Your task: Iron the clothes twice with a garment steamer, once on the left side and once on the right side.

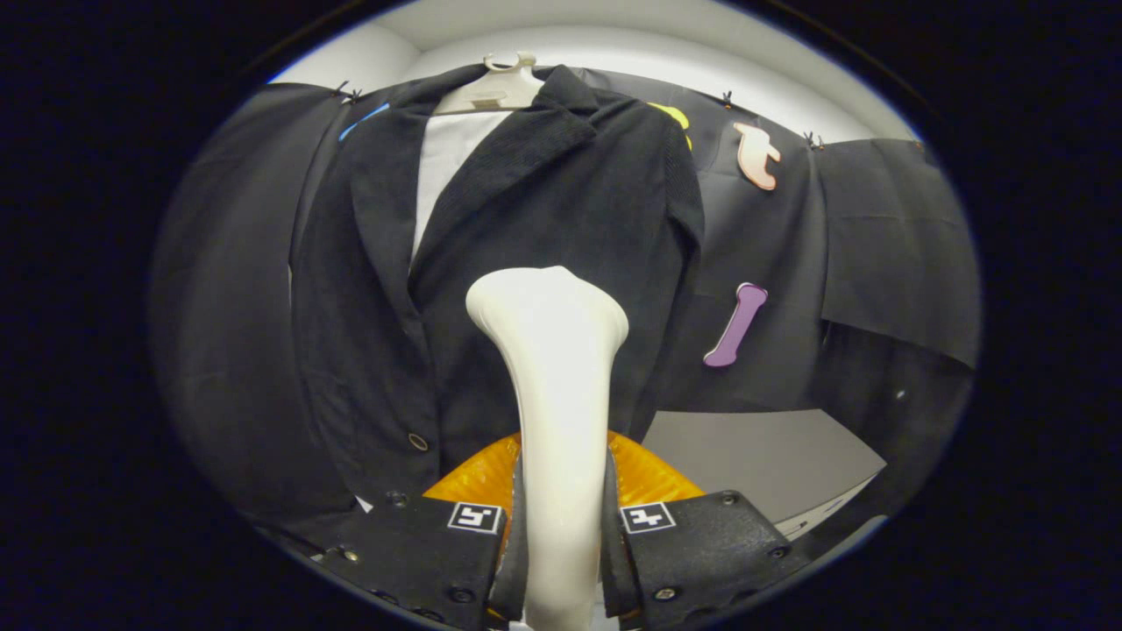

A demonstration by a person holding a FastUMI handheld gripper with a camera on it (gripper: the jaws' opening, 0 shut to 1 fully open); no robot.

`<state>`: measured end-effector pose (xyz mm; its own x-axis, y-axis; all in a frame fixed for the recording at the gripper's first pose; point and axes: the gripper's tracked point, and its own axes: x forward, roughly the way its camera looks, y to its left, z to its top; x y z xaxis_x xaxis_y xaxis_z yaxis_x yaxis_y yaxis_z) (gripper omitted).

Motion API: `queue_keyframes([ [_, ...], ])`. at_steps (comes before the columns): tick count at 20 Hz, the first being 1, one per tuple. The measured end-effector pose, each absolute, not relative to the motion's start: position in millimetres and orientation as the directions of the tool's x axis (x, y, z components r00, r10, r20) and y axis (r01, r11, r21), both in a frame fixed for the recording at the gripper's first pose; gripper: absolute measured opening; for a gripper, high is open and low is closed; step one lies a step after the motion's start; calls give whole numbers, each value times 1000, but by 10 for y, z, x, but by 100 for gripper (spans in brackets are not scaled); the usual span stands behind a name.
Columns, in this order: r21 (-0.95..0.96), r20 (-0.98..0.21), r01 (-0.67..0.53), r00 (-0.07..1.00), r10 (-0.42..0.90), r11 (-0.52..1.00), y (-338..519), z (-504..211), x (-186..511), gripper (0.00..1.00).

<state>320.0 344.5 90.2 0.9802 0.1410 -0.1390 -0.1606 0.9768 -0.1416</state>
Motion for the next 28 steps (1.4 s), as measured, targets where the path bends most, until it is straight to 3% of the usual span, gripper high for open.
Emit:
queue_keyframes([
  [28,-61,-324,-160,937,132,985,3562,-523,3098,36],
])
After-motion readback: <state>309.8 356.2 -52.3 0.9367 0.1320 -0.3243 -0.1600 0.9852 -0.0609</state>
